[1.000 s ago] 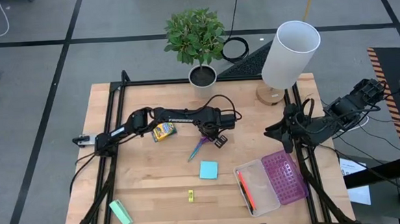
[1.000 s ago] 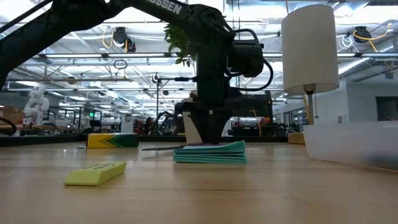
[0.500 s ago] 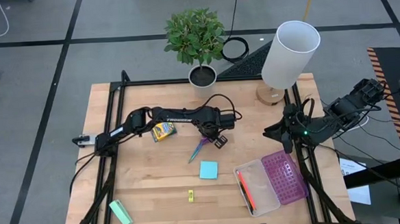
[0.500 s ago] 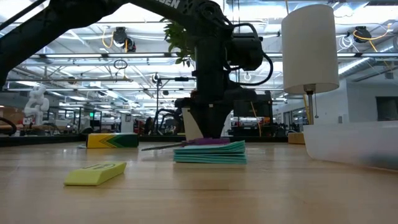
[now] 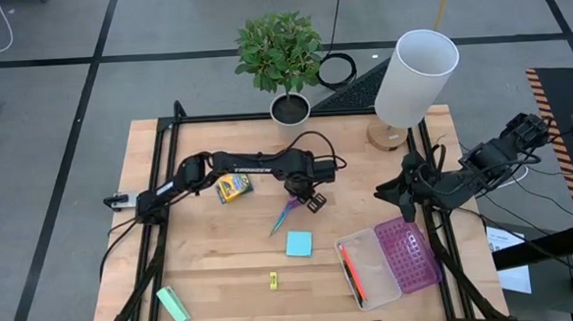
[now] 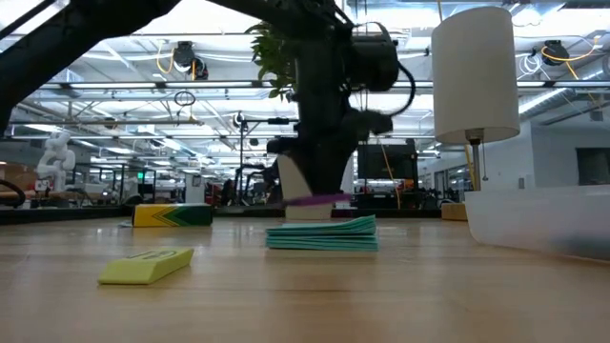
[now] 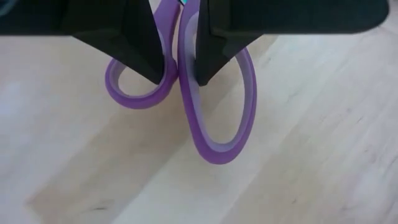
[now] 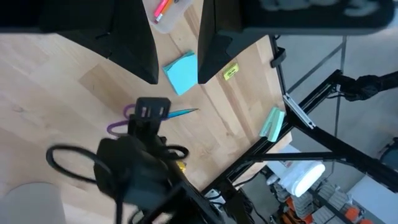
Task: Pack school essentials
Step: Put the purple scissors into the purple supply box
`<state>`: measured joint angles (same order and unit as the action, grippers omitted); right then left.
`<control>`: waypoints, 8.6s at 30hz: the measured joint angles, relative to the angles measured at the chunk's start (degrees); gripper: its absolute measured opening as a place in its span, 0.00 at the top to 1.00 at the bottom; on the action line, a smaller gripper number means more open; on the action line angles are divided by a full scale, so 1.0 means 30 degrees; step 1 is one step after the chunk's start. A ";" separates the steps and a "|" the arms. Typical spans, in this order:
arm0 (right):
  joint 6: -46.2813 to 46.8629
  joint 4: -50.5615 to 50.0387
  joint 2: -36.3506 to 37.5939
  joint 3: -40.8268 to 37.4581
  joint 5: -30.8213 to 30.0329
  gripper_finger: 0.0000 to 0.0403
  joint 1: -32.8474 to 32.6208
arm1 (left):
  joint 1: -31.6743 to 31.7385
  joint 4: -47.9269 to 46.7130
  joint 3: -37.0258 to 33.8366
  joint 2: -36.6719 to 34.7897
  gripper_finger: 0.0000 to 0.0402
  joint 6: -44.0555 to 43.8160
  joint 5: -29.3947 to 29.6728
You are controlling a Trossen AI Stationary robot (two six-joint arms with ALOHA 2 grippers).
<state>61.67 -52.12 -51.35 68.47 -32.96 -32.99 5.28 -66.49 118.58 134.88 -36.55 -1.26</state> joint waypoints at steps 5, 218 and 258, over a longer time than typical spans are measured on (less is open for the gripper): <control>-0.0157 -0.0058 0.0026 0.0000 0.0139 0.74 -0.0014 | 0.0000 0.0078 0.0022 -0.1339 0.78 -0.0393 0.0277; 1.6826 1.5715 -0.9328 -1.0489 0.1082 0.98 -0.7796 | -0.7774 0.3248 0.0036 -1.0706 0.58 -0.5415 0.9457; 1.9558 1.5345 -0.9255 -1.0659 0.3548 0.52 -0.8160 | -0.7987 0.3259 0.0029 -1.0706 0.58 -0.5379 0.9945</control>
<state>120.34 -6.08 -79.11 36.49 -22.32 -57.47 -18.68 -56.72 118.67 102.76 -52.69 28.58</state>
